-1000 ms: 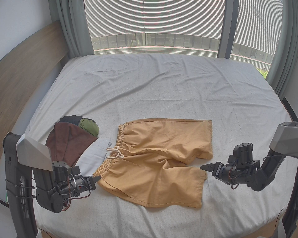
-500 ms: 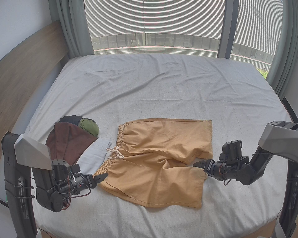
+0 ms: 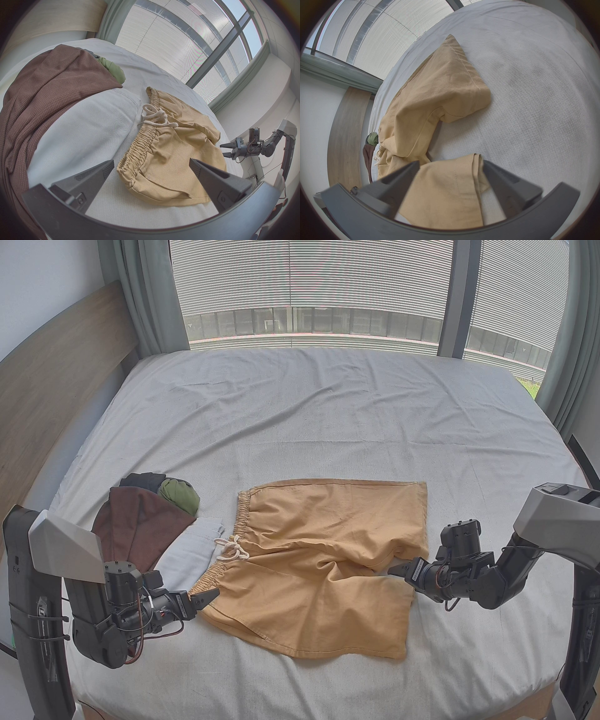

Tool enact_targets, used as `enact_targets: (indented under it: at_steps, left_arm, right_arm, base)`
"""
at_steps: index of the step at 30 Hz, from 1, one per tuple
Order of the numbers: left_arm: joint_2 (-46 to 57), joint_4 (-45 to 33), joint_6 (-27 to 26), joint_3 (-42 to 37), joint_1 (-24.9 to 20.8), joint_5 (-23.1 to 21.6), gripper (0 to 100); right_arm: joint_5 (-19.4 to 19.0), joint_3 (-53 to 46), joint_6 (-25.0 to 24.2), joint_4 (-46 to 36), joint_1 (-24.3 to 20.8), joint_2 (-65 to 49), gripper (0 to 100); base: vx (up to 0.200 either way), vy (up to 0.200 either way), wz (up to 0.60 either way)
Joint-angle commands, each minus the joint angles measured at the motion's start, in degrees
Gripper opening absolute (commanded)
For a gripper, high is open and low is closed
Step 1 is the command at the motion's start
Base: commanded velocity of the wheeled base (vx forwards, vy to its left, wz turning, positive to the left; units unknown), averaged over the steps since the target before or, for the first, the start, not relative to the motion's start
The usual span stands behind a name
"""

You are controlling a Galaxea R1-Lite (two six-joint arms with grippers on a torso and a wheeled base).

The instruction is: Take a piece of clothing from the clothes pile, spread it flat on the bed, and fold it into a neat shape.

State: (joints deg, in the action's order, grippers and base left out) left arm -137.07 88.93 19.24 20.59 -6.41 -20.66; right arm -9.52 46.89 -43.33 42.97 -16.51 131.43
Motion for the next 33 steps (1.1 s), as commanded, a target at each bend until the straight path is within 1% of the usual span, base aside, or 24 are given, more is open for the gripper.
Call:
enact_targets:
  at_steps: [1,7,8,11,12,13,15,19,22,26,27,33]
  left_arm:
    - [-0.1,0.0,0.0,0.1,-0.1,0.0,100]
    - [-0.1,0.0,0.0,0.1,0.0,0.0,100]
    - [-0.2,0.0,0.1,0.1,0.0,0.0,100]
    - [-0.2,0.0,0.0,0.2,0.0,0.0,100]
    - [-0.2,0.0,0.1,0.2,0.0,0.0,100]
    - [-0.2,0.0,0.1,0.2,0.0,0.0,100]
    - [-0.1,0.0,0.1,0.2,-0.1,0.0,100]
    - [-0.2,0.0,0.0,0.1,-0.1,0.0,100]
    - [-0.2,0.0,0.0,-0.1,-0.1,0.0,100]
    - [-0.3,0.0,0.0,-0.1,0.0,0.0,100]
    - [-0.3,0.0,0.1,-0.2,0.0,0.0,100]
    - [-0.3,0.0,0.1,-0.2,-0.1,0.0,100]
  right_arm:
    - [0.0,0.0,0.0,0.0,0.0,0.2,0]
    - [0.3,-0.7,0.1,0.1,0.1,-0.6,0]
    - [0.8,-0.9,0.1,0.2,0.1,-0.7,0]
    - [4.2,-1.3,1.1,0.6,0.1,-2.0,0]
    - [4.4,-1.6,1.5,0.6,0.1,-2.3,0]
    - [4.4,-1.6,1.5,0.6,0.1,-2.3,0]
    - [4.8,-2.6,3.5,1.0,0.4,-3.7,0]
    - [4.9,-2.5,3.9,1.3,0.7,-4.0,0]
    - [4.9,-2.5,5.1,3.3,0.9,-3.8,0]
    - [4.5,-3.6,7.2,3.2,0.9,-3.8,0]
    - [4.4,-3.7,7.2,2.8,0.8,-3.8,100]
    - [4.3,-6.9,7.3,2.7,0.1,-3.3,100]
  base:
    - [0.000,0.000,0.00]
    - [0.000,0.000,0.00]
    - [0.000,0.000,0.00]
    - [0.000,0.000,0.00]
    - [0.000,0.000,0.00]
    - [0.000,0.000,0.00]
    - [0.000,0.000,0.00]
    - [0.000,0.000,0.00]
    - [0.000,0.000,0.00]
    - [0.000,0.000,0.00]
    - [0.000,0.000,0.00]
    - [0.000,0.000,0.00]
